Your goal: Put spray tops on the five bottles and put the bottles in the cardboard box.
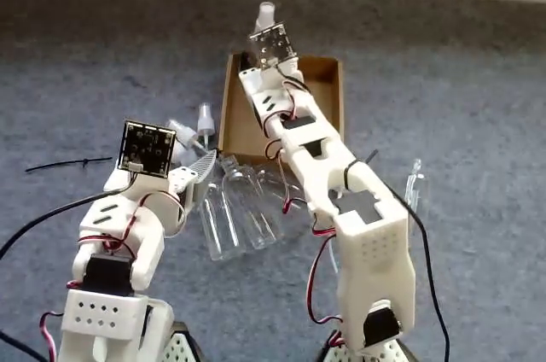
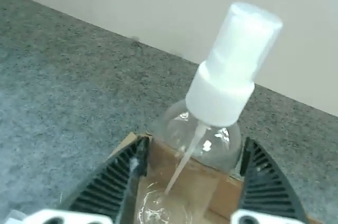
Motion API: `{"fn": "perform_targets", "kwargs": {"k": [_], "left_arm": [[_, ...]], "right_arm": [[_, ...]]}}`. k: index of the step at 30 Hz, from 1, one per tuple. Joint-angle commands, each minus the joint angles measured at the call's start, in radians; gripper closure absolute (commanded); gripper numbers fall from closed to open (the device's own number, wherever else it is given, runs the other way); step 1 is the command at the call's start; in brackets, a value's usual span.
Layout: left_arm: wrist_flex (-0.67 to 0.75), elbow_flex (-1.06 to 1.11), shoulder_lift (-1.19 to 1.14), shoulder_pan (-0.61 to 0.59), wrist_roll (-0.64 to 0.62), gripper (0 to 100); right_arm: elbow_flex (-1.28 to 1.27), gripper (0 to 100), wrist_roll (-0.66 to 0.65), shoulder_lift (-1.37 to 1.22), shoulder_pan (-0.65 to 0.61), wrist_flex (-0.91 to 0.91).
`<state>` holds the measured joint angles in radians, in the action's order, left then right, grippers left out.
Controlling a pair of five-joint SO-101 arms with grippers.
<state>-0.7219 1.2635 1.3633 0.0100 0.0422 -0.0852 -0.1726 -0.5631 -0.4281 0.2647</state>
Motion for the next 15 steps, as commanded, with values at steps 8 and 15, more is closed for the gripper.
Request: {"fn": "perform_targets", "kwargs": {"k": [8, 15], "left_arm": [[0.021, -0.005, 0.002, -0.012, 0.006, 73], [0.021, -0.005, 0.002, -0.012, 0.006, 73]], "right_arm": [[0.002, 75.7, -0.005, 0.025, -0.019, 0.010], [0.002, 75.6, -0.005, 0.027, -0.019, 0.010]]}}
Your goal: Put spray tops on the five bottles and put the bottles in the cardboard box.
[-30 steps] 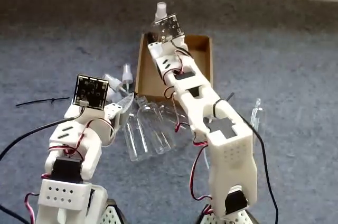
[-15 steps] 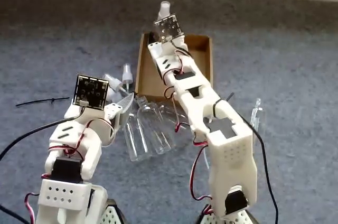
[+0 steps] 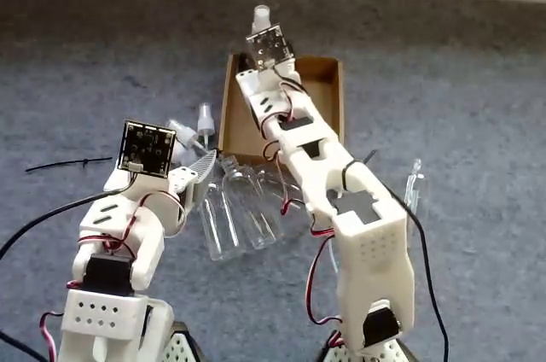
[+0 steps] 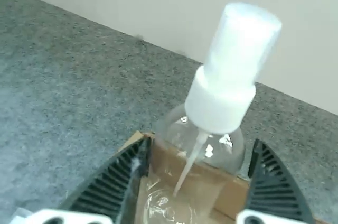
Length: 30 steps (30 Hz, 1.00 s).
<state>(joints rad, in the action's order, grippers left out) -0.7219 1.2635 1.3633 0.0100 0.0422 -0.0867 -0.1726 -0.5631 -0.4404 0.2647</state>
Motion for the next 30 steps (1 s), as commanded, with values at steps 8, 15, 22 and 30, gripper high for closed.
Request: {"fn": "perform_targets", "kwargs": {"k": [8, 15, 22, 30], "left_arm": [[0.021, -0.005, 0.002, -0.012, 0.008, 73], [0.021, -0.005, 0.002, -0.012, 0.008, 73], [0.021, -0.005, 0.002, -0.012, 0.008, 73], [0.023, -0.005, 0.002, -0.012, 0.008, 73]], "right_arm": [[0.004, 75.6, -0.008, 0.027, -0.012, 0.010], [0.004, 74.5, -0.009, 0.028, -0.013, 0.010], [0.007, 65.5, -0.009, 0.028, -0.019, -0.054], [0.015, 65.5, -0.005, 0.030, -0.021, -0.064]]}}
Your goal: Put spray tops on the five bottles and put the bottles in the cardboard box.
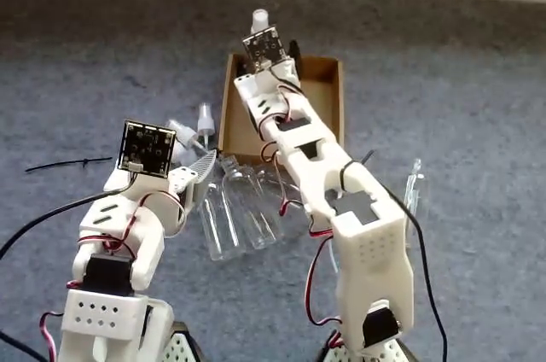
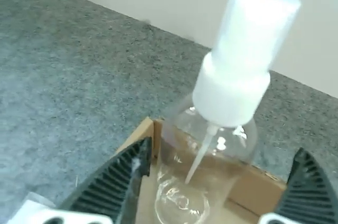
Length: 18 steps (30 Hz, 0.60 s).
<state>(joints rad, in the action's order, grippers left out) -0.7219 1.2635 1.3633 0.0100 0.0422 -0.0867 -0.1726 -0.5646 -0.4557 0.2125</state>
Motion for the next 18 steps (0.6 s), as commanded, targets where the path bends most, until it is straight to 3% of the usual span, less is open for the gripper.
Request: {"fn": "perform_targets", "kwargs": {"k": [1, 13, 18], "left_arm": [[0.023, -0.005, 0.002, -0.012, 0.008, 73], [0.023, -0.005, 0.002, -0.012, 0.008, 73], [0.023, -0.005, 0.002, -0.012, 0.008, 73]], "right_arm": [[0.015, 65.5, -0.005, 0.031, -0.005, -0.013], [0.007, 65.5, -0.003, 0.213, -0.002, -0.019], [0.012, 65.5, -0.003, 0.312, -0.005, -0.114]]}}
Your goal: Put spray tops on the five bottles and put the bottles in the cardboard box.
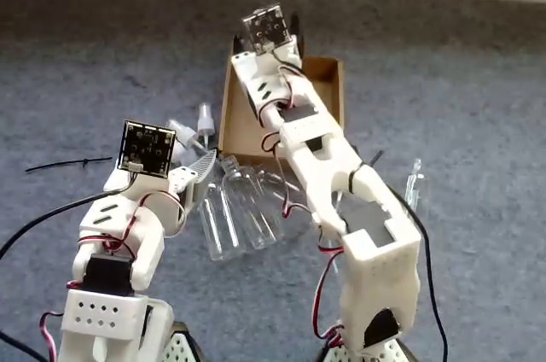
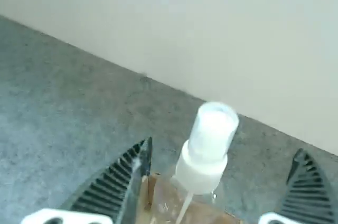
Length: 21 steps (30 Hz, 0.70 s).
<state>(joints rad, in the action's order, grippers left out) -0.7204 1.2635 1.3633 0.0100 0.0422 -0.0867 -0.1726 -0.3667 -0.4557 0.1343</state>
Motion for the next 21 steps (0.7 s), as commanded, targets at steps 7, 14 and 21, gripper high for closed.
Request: {"fn": "perform_targets", "kwargs": {"k": [7, 14, 21], "left_arm": [[0.021, -0.005, 0.002, -0.012, 0.008, 73], [0.021, -0.005, 0.002, -0.012, 0.008, 73], [0.021, -0.005, 0.002, -0.012, 0.008, 73]], "right_arm": [[0.008, 65.6, 0.058, 0.354, -0.019, -0.277], [0.002, 65.6, 0.087, 0.711, -0.001, -0.751], [-0.128, 65.2, 0.081, 1.012, 0.001, -1.285]]}}
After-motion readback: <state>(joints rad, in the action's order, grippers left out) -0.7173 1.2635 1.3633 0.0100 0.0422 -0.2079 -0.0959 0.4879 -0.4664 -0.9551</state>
